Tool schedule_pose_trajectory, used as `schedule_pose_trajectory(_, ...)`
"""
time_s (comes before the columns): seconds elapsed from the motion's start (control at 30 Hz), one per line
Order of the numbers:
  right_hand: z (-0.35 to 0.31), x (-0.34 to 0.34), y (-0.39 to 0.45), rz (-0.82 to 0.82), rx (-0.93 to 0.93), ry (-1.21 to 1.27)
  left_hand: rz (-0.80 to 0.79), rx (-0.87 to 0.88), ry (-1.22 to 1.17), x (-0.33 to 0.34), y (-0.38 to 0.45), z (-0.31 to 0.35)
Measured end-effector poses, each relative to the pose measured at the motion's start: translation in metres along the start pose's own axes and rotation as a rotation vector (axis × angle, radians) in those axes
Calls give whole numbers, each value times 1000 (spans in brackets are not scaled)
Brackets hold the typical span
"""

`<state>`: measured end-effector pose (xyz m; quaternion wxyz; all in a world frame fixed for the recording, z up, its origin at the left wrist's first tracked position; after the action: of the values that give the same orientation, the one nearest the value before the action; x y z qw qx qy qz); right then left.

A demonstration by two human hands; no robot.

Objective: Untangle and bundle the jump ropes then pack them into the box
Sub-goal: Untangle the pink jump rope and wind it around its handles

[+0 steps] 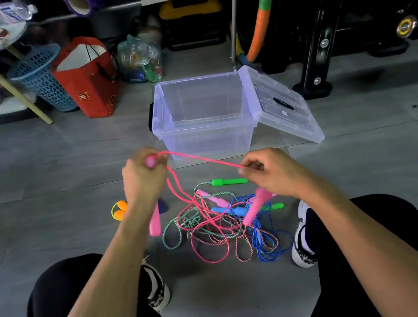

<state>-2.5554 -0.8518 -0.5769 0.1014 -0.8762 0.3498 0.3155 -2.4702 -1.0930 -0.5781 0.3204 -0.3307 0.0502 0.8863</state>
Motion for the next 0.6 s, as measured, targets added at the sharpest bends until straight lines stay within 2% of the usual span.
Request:
schedule_pose_trajectory(0.1,2,-1,0,-7,12,-29,-175,-52,160,20,-5,-14)
schedule_pose_trajectory(0.2,7,3,0,13,65,17,-353,28,252,45,-26,-17)
schedule_pose_trajectory(0.33,5,6,3,36,62,6,-342,100,196,48,-32,-5)
schedule_pose_trajectory(0.43,9,7,4,28,105,-28,-300,-49,-103,32,-31,4)
schedule_pose_trajectory(0.53,12,12,1,-102,114,-173,-235,-341,-544,12,-23,6)
schedule_pose_trajectory(0.6,15,19,-2,-179,118,-216,-215,-431,-680,7,-20,4)
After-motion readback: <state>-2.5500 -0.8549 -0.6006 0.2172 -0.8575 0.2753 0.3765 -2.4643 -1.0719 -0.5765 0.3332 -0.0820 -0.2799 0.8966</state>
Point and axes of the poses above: each hand's wrist, its own y-axis towards the middle knuckle, its own x-axis out of the palm, z = x × y, the point moved 4 cm from there along y, towards the middle knuckle, and after that the axes turned 13 degrees about -x, right-handed, at the moved point
